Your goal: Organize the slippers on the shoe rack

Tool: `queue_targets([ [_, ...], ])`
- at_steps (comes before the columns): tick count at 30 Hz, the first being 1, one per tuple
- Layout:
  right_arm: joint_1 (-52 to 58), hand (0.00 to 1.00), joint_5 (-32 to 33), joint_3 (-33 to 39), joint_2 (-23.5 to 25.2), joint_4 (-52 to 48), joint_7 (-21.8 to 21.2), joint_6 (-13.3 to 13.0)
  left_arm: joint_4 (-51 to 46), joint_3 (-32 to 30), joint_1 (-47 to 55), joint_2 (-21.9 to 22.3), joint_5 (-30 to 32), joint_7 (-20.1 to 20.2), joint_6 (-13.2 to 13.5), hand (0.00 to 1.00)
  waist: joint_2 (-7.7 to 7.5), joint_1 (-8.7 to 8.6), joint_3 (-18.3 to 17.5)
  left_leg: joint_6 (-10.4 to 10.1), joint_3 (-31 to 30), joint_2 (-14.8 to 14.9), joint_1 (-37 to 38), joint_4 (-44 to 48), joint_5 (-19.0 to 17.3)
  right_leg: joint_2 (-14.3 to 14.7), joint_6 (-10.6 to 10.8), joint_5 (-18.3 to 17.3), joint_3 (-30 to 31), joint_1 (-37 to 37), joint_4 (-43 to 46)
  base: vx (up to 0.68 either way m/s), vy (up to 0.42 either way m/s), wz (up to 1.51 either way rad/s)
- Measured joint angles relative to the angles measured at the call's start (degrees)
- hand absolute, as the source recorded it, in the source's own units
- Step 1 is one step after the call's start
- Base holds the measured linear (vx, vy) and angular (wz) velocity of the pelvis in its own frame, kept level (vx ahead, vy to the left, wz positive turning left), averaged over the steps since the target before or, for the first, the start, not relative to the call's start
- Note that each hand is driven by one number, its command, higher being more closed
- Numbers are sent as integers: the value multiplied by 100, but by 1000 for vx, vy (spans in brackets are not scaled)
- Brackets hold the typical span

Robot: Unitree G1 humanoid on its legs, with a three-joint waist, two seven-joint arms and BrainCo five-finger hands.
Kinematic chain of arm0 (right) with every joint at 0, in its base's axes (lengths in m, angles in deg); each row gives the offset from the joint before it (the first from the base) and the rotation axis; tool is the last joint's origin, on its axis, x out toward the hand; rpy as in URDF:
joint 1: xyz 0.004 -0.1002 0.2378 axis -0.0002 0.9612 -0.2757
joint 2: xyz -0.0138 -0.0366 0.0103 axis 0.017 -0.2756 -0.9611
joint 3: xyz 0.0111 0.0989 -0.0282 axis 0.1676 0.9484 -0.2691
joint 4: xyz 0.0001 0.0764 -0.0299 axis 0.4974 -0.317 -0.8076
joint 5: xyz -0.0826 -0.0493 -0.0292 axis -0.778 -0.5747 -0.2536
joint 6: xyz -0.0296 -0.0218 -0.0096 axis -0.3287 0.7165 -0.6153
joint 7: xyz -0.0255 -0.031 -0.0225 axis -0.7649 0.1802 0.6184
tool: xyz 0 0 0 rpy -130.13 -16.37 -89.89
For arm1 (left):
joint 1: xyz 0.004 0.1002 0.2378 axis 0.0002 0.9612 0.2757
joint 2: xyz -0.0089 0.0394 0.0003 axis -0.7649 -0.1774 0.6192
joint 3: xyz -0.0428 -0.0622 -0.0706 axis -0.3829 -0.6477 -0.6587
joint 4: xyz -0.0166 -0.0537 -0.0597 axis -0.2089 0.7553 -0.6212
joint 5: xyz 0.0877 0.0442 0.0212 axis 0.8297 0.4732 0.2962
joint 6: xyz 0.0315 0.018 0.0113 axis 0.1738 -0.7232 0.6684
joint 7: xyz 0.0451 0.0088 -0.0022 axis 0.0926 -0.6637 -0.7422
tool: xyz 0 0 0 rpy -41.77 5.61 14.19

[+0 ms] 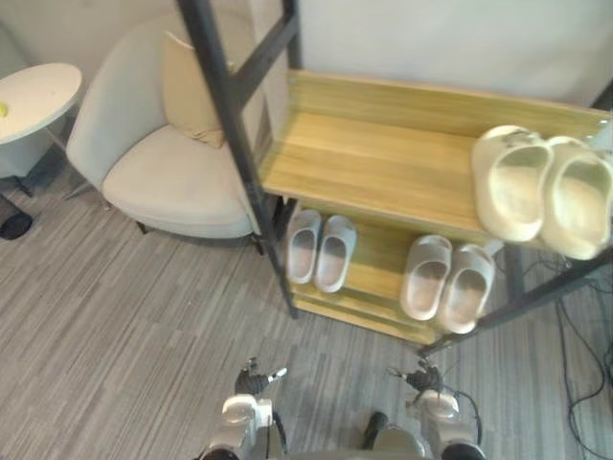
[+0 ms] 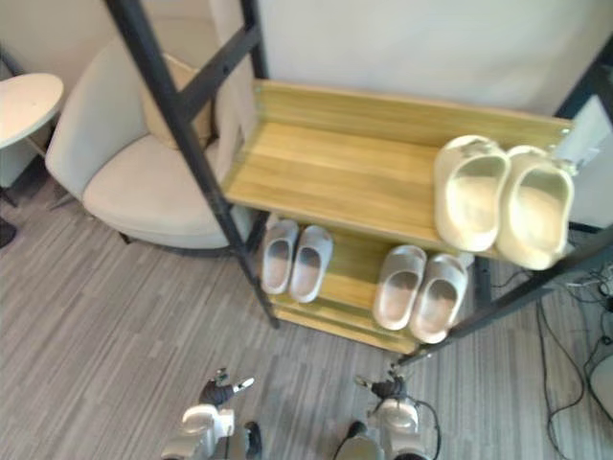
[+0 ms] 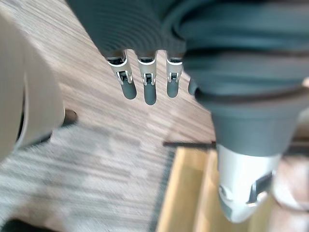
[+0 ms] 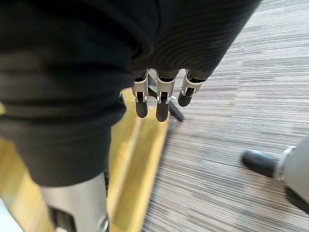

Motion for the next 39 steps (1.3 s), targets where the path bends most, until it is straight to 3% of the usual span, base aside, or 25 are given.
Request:
queue_targets([
  [3,5,0,-4,72,-14,134,-30,10,142,35,60,-189,8,-2,-13,0,-7,-66,19,123,-82,-234,180,-365,231,-30,-16,234,40,242,-373,-66,103,23],
  [6,-29,0,-20,69,-18,250,-62,27,235,34,151,-259,107,3,-9,0,15,-61,28,141,-137,-305,207,-415,295,-64,-37,196,43,209,-265,-85,52,4],
  [8,-32,0,-57,65,-31,300,-81,58,367,38,191,-251,110,12,-14,0,-32,-77,64,144,-182,-365,252,-399,217,-275,-21,-181,58,21,375,-84,0,23],
  [9,0,0,-78,44,-29,319,-105,67,375,38,192,-255,121,16,-1,0,-111,-124,79,160,-369,-482,242,-382,203,-478,-5,-568,178,-168,995,-86,-23,35],
  [10,5,0,-79,40,-29,319,-106,68,377,39,190,-257,121,16,-2,0,-117,-128,82,166,-395,-493,235,-383,206,-478,-12,-632,229,-185,1042,-104,-71,61],
  [13,95,0,-179,43,-67,392,-151,117,373,38,180,-198,162,14,-6,0,-79,-257,137,170,-1140,-679,172,-413,311,72,-132,-1261,1371,-167,1301,-30,-84,107],
  [14,117,0,-179,56,-75,430,-157,118,366,39,169,-197,167,14,-7,0,-76,-293,134,186,-1416,-744,160,-442,385,184,-154,-1324,1572,-174,1356,63,-132,161],
  [17,129,0,-177,93,-94,439,-160,140,379,15,137,-209,221,13,-34,0,-66,-241,159,98,-2197,-906,153,-1015,954,195,-199,-1455,1512,-76,1501,103,-146,143],
  [19,103,0,-181,101,-93,437,-163,172,381,-106,122,-206,263,13,-63,0,-30,-196,158,52,-2492,-858,139,-1424,1346,243,-198,-1451,1019,136,1269,55,-132,127],
  [24,-115,0,-211,88,-26,251,-161,179,248,-419,157,-97,278,15,-65,0,-23,82,171,158,-2352,-838,-41,-1541,1643,339,-198,-1489,364,440,1087,-24,-43,89],
  [25,-151,0,-211,77,-26,158,-160,149,171,-423,158,-9,278,14,-63,0,10,132,184,216,-2248,-861,-213,-1379,1613,332,-198,-1508,194,440,1099,-98,2,83],
  [27,-251,0,-210,105,13,85,-150,149,91,-444,130,33,218,11,-65,0,83,149,220,877,-1383,-746,-581,-948,1045,324,-219,-1562,-233,553,959,-115,-10,120],
  [28,-219,0,-208,127,71,60,-142,150,73,-473,104,51,211,14,-68,0,32,89,269,964,-897,-655,-677,-709,833,309,-283,-1508,-396,668,708,-125,21,147],
  [30,-166,0,-192,181,79,43,-144,173,47,-470,60,59,208,7,-49,0,126,114,281,950,202,-262,-874,574,613,213,-215,-1545,-911,912,714,-38,56,123],
  [31,-149,0,-182,193,76,17,-142,177,56,-469,112,53,208,6,-62,0,190,82,273,813,667,-104,-847,898,170,234,-111,-1631,-1022,992,810,52,36,89],
  [32,-167,0,-178,202,93,-1,-141,179,65,-469,158,49,208,10,-63,0,254,75,270,721,783,-47,-857,916,48,254,-60,-1706,-1076,1004,927,40,37,66],
  [33,-186,0,-174,200,147,-3,-148,180,84,-465,124,11,214,-1,-69,0,174,164,307,737,748,-149,-864,832,59,214,-72,-1724,-944,920,965,48,23,34],
  [36,-321,0,-176,218,206,-15,-147,182,129,-448,89,-108,214,8,-87,0,77,168,361,791,455,-405,-864,658,118,221,-274,-1546,-640,968,962,116,44,49],
  [39,-271,0,-185,220,307,-16,-155,196,85,-419,87,-158,211,14,-84,0,-29,158,417,839,142,-526,-816,917,-117,-79,-272,-1541,-565,858,1989,128,54,62],
])
